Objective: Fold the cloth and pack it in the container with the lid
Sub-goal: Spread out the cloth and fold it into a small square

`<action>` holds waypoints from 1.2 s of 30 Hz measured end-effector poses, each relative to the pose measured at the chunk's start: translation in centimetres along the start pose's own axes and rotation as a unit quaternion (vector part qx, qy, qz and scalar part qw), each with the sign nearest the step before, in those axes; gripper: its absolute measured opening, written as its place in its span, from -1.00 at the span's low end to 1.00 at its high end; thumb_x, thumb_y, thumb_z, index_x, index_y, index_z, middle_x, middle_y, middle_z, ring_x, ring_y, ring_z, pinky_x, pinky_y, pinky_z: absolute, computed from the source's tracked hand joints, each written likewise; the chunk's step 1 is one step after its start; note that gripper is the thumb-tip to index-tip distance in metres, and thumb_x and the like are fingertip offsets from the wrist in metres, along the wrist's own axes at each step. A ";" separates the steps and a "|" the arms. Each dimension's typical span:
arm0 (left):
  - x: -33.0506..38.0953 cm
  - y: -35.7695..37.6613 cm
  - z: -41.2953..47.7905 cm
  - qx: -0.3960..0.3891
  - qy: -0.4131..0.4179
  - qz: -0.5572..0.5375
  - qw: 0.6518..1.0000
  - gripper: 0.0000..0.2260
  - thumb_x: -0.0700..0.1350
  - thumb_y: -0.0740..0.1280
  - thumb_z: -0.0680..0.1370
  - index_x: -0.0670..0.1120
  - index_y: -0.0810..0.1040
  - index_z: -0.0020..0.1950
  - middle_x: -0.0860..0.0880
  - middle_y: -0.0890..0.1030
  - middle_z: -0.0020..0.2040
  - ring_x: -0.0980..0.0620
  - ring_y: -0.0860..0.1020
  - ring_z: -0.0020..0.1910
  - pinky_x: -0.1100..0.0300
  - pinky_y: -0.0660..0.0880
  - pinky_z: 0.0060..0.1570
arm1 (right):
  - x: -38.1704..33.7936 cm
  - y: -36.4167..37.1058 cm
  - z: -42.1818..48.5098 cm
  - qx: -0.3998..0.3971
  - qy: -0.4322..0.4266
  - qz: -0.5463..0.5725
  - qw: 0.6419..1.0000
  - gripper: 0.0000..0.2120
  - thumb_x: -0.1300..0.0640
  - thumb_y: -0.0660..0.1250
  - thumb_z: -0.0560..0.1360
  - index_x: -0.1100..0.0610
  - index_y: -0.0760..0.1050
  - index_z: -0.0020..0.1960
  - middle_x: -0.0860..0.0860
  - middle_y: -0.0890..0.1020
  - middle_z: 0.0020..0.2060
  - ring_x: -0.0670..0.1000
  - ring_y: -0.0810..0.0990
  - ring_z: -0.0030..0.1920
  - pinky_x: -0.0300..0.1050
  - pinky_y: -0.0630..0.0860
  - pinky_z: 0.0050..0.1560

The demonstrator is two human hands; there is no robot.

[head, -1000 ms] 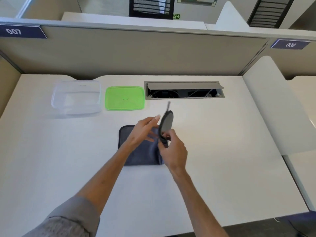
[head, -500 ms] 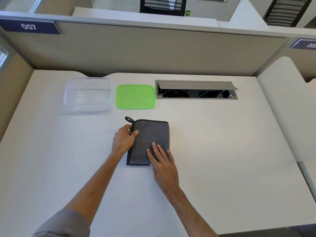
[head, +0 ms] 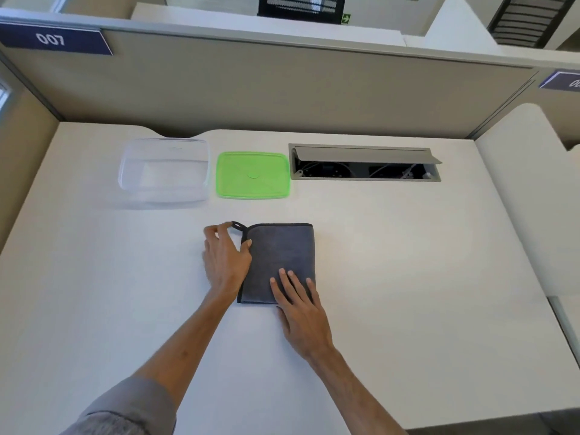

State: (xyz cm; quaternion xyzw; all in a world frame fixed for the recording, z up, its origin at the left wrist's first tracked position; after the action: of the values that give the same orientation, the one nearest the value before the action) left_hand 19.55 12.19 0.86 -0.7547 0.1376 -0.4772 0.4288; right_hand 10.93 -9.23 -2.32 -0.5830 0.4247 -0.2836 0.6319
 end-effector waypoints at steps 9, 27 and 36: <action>6.1 2.8 2.8 -0.197 0.320 0.115 0.919 -0.46 0.09 0.34 0.73 0.06 0.36 0.71 -0.06 0.39 0.69 -0.17 0.33 0.67 -0.21 0.29 0.60 | 1.0 -3.7 -2.2 0.124 0.364 0.252 0.888 -0.44 -0.11 0.30 0.70 -0.05 0.29 0.65 -0.08 0.53 0.46 -0.01 0.53 0.44 0.02 0.49 0.42; 5.2 4.3 5.9 -0.366 0.200 0.109 0.902 -0.51 0.03 0.53 0.62 -0.16 0.54 0.46 -0.22 0.52 0.38 -0.26 0.57 0.33 -0.10 0.49 0.35 | 3.6 -4.8 0.0 0.014 0.503 0.619 0.603 -0.59 0.07 0.49 0.60 0.15 0.38 0.31 0.11 0.65 0.19 0.19 0.76 0.11 0.14 0.76 0.13; 2.6 1.7 3.7 -0.401 0.055 -0.102 0.909 -0.47 0.04 0.51 0.63 -0.02 0.44 0.55 -0.07 0.64 0.34 -0.10 0.67 0.27 -0.11 0.62 0.33 | 5.5 -4.2 0.5 0.040 0.493 0.675 0.548 -0.70 0.09 0.53 0.57 0.18 0.66 0.25 0.14 0.79 0.15 0.13 0.74 0.10 0.01 0.68 0.03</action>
State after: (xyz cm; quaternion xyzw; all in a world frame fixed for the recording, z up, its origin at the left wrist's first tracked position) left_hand 24.34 11.46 0.46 -0.8457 0.2631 -0.4632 0.0307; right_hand 14.60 -14.35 0.67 0.1323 0.9263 -0.0337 0.3512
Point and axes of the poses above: each hand's wrist, its own z-axis towards the middle knuckle, its own y-axis out of the palm, x = y × z, the point moved 3 cm from there along z, towards the middle knuckle
